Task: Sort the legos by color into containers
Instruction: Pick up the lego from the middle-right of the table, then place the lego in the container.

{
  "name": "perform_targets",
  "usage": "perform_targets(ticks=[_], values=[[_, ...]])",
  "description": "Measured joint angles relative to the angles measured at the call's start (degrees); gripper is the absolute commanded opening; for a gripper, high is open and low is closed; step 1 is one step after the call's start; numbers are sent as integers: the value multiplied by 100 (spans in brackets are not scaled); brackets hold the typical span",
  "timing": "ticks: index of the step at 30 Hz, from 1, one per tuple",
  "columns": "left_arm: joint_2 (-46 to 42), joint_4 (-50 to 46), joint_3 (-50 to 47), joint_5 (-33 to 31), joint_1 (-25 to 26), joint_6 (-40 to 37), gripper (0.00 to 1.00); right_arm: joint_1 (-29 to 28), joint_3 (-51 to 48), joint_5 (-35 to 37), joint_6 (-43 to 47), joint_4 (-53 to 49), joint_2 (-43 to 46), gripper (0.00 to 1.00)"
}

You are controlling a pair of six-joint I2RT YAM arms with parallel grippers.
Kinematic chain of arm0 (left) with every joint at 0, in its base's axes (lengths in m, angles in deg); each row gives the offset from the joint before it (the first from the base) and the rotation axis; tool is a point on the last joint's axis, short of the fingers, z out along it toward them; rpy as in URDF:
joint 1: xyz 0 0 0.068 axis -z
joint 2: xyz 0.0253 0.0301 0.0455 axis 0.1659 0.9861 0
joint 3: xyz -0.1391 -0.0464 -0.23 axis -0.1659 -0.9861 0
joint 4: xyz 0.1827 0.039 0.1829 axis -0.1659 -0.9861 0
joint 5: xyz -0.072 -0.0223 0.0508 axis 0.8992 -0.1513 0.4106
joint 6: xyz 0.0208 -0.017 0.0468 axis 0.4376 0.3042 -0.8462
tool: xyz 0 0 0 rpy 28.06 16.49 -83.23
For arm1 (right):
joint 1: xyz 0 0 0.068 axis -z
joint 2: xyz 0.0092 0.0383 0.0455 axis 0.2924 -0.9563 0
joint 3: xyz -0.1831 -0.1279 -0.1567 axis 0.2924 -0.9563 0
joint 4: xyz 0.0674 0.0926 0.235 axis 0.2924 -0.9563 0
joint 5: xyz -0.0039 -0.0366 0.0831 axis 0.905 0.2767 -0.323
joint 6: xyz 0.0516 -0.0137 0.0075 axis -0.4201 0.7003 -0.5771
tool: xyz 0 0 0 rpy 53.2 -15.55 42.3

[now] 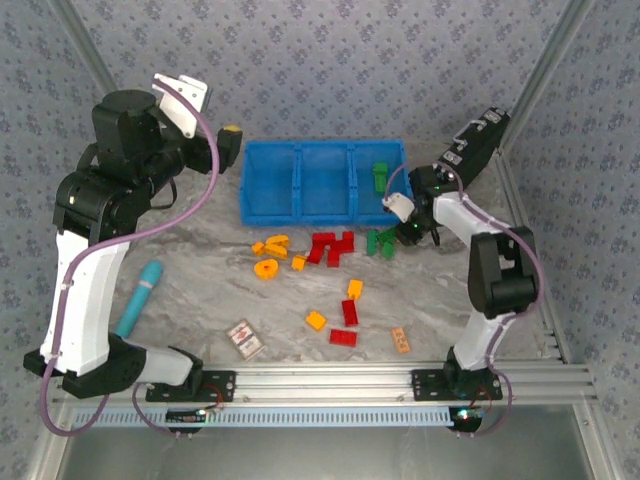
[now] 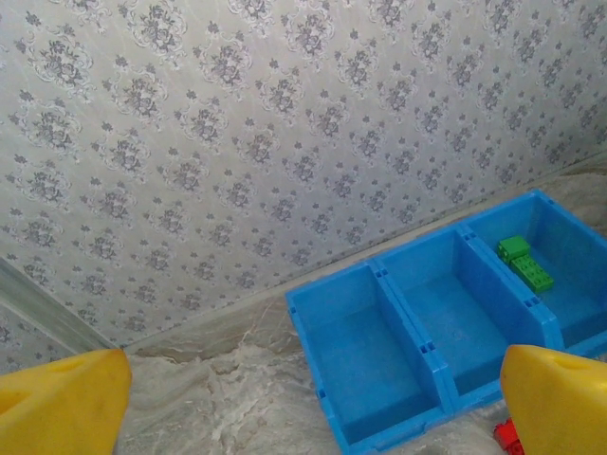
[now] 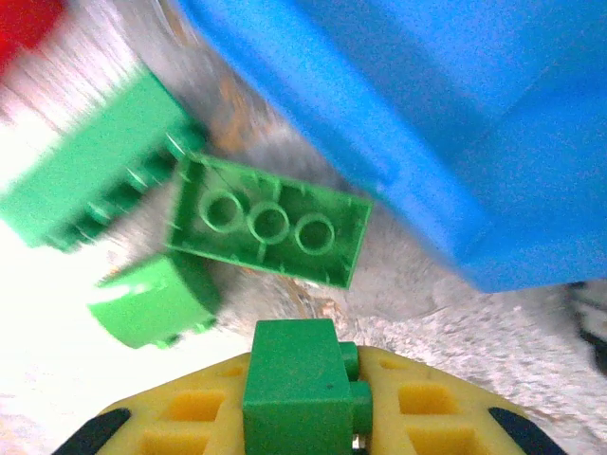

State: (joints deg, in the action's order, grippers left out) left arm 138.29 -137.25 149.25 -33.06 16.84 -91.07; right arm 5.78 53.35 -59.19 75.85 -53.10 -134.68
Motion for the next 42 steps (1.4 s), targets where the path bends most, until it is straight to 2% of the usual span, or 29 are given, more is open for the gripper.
perform_targets(ticks=[3, 6, 12, 18, 20, 24, 31, 35, 38, 42], values=[[-11, 2, -26, 0, 7, -4, 100, -85, 72, -258, -225, 160, 398, 26], [-37, 17, -76, 0, 39, -22, 100, -136, 389, -293, -439, 352, 337, 27], [-98, 26, -195, 0, 42, -92, 100, -229, 1213, -155, -686, 605, -555, 28], [-118, 52, -280, -26, 63, -133, 100, -354, 1838, -90, -892, 691, -1631, 36], [-140, 94, -356, -46, 74, -155, 100, -391, 1998, -46, -960, 702, -1862, 40], [-179, 177, -476, -120, 74, -214, 100, -459, 2131, 81, -1014, 719, -2013, 43], [-372, 284, -745, -214, 74, -286, 100, -505, 2015, 149, -1027, 824, -1788, 43], [-505, 326, -850, -216, 74, -282, 100, -555, 1486, 210, -1220, 907, -1119, 43], [-684, 411, -1010, -214, 74, -282, 100, -651, 997, 232, -1550, 1069, -560, 50], [-949, 503, -1272, -214, 74, -280, 100, -890, 424, 356, -2011, 1139, -35, 48]])
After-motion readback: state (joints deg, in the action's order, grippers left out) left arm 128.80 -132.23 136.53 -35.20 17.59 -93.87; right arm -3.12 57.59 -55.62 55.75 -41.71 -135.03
